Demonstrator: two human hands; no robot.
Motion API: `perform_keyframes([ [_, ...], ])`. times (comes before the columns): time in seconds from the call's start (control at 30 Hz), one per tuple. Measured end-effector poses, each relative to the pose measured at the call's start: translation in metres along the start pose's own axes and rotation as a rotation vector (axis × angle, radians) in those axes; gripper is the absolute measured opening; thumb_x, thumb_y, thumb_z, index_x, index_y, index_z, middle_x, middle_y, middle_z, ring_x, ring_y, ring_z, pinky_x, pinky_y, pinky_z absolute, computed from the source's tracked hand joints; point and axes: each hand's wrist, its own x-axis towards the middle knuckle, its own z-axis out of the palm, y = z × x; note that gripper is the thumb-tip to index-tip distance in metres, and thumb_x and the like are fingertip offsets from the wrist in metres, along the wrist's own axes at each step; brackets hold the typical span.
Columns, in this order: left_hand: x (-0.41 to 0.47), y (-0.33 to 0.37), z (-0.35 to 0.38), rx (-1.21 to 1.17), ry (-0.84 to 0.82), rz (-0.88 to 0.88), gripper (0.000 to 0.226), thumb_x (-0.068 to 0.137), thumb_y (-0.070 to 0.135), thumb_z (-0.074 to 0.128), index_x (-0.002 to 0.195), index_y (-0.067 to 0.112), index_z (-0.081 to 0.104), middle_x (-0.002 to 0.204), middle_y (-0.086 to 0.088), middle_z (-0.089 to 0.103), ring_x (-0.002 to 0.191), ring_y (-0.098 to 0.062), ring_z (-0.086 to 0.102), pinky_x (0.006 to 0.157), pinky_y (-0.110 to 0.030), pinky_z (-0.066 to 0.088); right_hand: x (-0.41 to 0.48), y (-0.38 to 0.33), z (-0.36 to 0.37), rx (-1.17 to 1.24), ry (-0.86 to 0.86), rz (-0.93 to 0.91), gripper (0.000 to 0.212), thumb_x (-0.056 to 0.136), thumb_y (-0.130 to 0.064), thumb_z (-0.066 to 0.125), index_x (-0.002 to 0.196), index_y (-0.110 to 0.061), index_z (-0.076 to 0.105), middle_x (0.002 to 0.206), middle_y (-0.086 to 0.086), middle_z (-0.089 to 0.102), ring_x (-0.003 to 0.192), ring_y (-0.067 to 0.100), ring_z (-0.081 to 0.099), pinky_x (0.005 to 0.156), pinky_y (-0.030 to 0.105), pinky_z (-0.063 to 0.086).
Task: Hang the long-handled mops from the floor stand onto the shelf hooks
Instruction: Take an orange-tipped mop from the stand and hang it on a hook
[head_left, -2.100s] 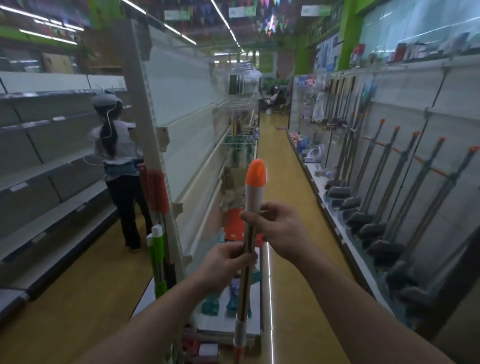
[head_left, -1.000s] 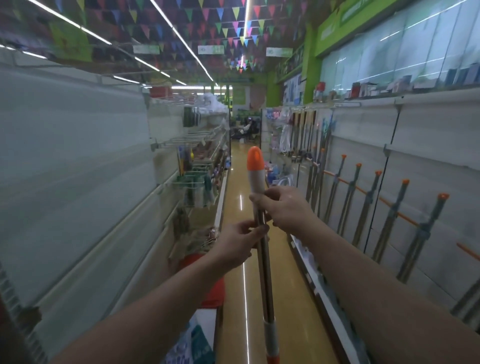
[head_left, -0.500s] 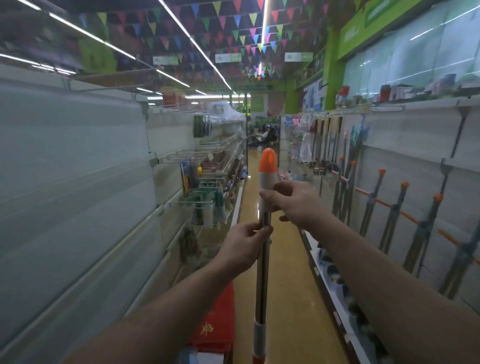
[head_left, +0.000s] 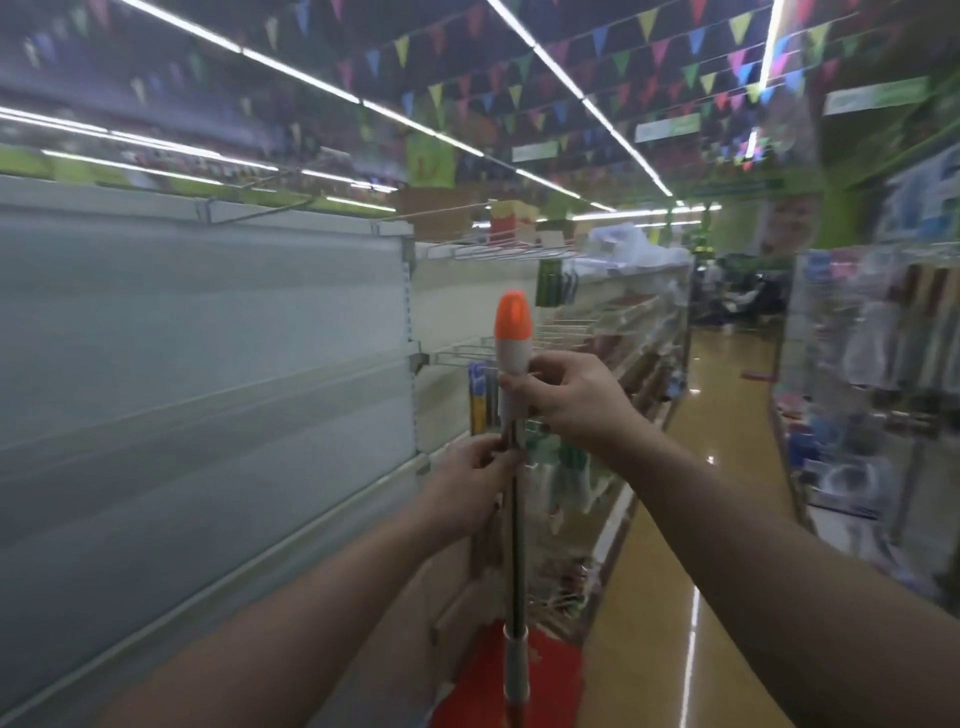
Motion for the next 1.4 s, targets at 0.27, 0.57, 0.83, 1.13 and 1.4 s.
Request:
perform_keyframes([
  [0.27, 0.112, -0.028, -0.004, 0.094, 0.123, 0.056, 0.024, 0.104, 0.029, 0.057, 0.085, 0.031, 0.071, 0.104, -0.033, 0.070, 0.078, -0.027, 0.062, 0.070, -0.042, 0.051, 0.125, 0.060, 0.017, 0.068, -0.093, -0.077, 0.013, 0.094, -0.038, 0.073, 0.093, -0.026, 0.077, 0.078, -0.011, 0.076, 0.064, -0.001, 0.067, 0.064, 0.023, 0.052],
  [0.57, 0.225, -0.062, -0.020, 0.110, 0.226, 0.127, 0.022, 0.102, 0.039, 0.057, 0.087, 0.030, 0.070, 0.080, -0.003, 0.077, 0.080, -0.026, 0.074, 0.080, -0.055, 0.059, 0.232, 0.095, 0.030, 0.089, -0.148, -0.127, 0.030, 0.097, -0.035, 0.069, 0.108, -0.008, 0.077, 0.097, 0.013, 0.079, 0.091, 0.031, 0.076, 0.084, 0.046, 0.061],
  [0.83, 0.286, -0.059, -0.024, 0.160, 0.280, 0.168, 0.019, 0.090, 0.052, 0.067, 0.098, 0.035, 0.070, 0.084, 0.007, 0.077, 0.081, -0.007, 0.074, 0.077, -0.039, 0.061, 0.302, 0.123, 0.023, 0.179, -0.205, -0.217, 0.032, 0.096, -0.040, 0.068, 0.111, -0.013, 0.076, 0.095, 0.004, 0.080, 0.087, 0.020, 0.077, 0.072, 0.035, 0.062],
  [1.13, 0.342, -0.038, -0.005, 0.294, 0.500, 0.159, 0.025, 0.083, 0.064, 0.058, 0.094, 0.044, 0.068, 0.084, 0.003, 0.078, 0.081, -0.014, 0.076, 0.079, -0.057, 0.062, 0.381, 0.150, 0.004, 0.360, -0.281, -0.365, 0.028, 0.092, -0.045, 0.072, 0.094, -0.018, 0.078, 0.087, 0.004, 0.080, 0.081, 0.024, 0.078, 0.073, 0.046, 0.063],
  [1.4, 0.354, -0.017, 0.016, 0.297, 0.733, 0.094, 0.015, 0.095, 0.041, 0.065, 0.081, 0.040, 0.070, 0.076, -0.001, 0.078, 0.069, -0.015, 0.076, 0.060, -0.036, 0.061, 0.418, 0.153, 0.001, 0.507, -0.420, -0.495, 0.050, 0.090, -0.044, 0.075, 0.092, 0.006, 0.074, 0.093, 0.032, 0.072, 0.090, 0.049, 0.070, 0.076, 0.064, 0.057],
])
